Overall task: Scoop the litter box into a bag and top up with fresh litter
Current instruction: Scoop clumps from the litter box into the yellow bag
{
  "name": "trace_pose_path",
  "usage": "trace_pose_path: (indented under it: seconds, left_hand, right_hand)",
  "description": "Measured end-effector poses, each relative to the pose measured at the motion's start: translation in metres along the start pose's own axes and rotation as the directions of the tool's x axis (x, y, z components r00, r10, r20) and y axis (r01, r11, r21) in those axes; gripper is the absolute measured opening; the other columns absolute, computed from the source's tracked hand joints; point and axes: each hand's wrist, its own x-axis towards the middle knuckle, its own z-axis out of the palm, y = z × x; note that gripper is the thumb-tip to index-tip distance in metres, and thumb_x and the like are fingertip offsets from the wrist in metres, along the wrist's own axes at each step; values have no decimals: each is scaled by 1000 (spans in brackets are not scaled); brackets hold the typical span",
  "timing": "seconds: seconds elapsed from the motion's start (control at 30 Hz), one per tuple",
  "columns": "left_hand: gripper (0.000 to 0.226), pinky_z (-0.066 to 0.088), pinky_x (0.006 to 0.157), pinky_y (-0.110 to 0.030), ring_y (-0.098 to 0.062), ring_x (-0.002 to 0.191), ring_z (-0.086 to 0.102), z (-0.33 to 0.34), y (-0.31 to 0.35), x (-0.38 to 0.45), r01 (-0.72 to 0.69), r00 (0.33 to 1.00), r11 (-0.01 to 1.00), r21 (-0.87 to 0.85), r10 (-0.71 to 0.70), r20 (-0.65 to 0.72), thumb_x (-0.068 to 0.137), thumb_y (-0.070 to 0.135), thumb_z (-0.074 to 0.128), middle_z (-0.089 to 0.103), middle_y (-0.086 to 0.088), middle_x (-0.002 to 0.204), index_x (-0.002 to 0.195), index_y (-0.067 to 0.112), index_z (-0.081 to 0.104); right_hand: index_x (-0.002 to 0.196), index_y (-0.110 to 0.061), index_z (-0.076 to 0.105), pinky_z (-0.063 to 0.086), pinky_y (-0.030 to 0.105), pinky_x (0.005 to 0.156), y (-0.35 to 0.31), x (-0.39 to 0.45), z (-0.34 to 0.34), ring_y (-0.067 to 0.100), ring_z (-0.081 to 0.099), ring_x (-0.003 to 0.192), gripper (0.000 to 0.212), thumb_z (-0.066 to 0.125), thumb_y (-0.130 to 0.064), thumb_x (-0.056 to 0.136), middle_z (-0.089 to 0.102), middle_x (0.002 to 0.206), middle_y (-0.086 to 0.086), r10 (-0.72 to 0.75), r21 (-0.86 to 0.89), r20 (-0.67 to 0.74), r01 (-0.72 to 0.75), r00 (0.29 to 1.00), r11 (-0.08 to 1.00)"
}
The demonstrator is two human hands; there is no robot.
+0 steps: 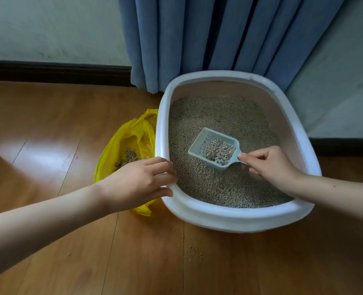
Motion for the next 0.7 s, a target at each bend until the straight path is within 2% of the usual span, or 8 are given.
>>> trace_pose_path:
  seconds: [0.1, 0.23, 0.3, 0.37, 0.47, 0.53, 0.6, 0.7]
  left_hand:
    - [35, 51, 88, -37, -24, 110, 56, 1, 0, -1, -6, 1000, 1000, 4, 6, 7, 98, 37, 45, 61, -5, 111, 109, 11, 65]
    - [35, 50, 90, -37, -25, 112, 56, 2, 0, -2, -11, 1000, 1000, 23, 11, 6, 98, 37, 45, 61, -5, 111, 110, 11, 65]
    - [35, 50, 89, -38, -25, 113, 55, 3, -1, -2, -12, 1000, 1000, 20, 12, 9, 98, 37, 44, 61, -5, 112, 111, 10, 65]
    - [36, 50, 89, -39, -25, 114, 55, 3, -1, -3, -15, 1000, 1000, 25, 15, 8, 99, 36, 44, 60, -6, 114, 112, 10, 64]
    - [36, 48, 95, -40, -26, 119, 53, 5, -2, -5, -51, 999, 995, 81, 50, 10, 99, 34, 43, 60, -7, 117, 116, 9, 62]
    - [38, 41, 104, -38, -25, 125, 49, 7, -5, -9, -81, 997, 988, 132, 79, 14, 99, 34, 43, 59, -6, 124, 124, 10, 60]
    - [43, 31, 112, -38, -23, 134, 41, 9, -7, -15, -87, 996, 981, 174, 80, 47, 100, 37, 40, 53, -5, 136, 135, 14, 52]
    - [49, 22, 116, -38, -21, 143, 26, 9, -9, -22, -82, 992, 977, 196, 61, 111, 101, 40, 36, 41, -3, 148, 145, 19, 38]
  right_hand:
    - [77, -8, 75, 32, 10, 40, -1, -7, 2, 0, 45, 35, 21, 65, -23, 89, 53, 38, -8, -11, -63, 46, 14, 999, 998]
    - [80, -9, 77, 32, 22, 45, 3, -6, -1, 7, 38, 39, 24, 65, -28, 89, 51, 41, -4, -18, -52, 10, 18, 1000, 998]
    - [78, -14, 77, 32, 19, 43, 0, -9, 0, 6, 40, 39, 21, 66, -28, 88, 54, 42, -3, -27, -105, 21, 30, 999, 994]
    - [77, -11, 77, 31, 15, 41, -1, -11, 2, 4, 39, 37, 22, 65, -26, 89, 53, 44, 1, -30, -74, 13, 31, 999, 997]
    - [77, -13, 77, 35, 20, 46, -2, -11, 4, 4, 43, 40, 21, 67, -27, 88, 56, 46, -1, -36, -114, 10, 37, 999, 993]
    - [76, -13, 77, 38, 22, 51, -4, -11, 6, 4, 46, 42, 21, 67, -28, 88, 60, 48, -1, -37, -120, 5, 38, 999, 992]
    - [76, -14, 77, 37, 17, 48, -5, -12, 7, 3, 45, 42, 21, 67, -29, 88, 60, 48, -2, -50, -148, 17, 52, 999, 988]
    - [75, -16, 76, 35, 20, 48, -7, -11, 9, -1, 42, 39, 21, 66, -28, 89, 55, 42, -7, -40, -141, 7, 41, 999, 989]
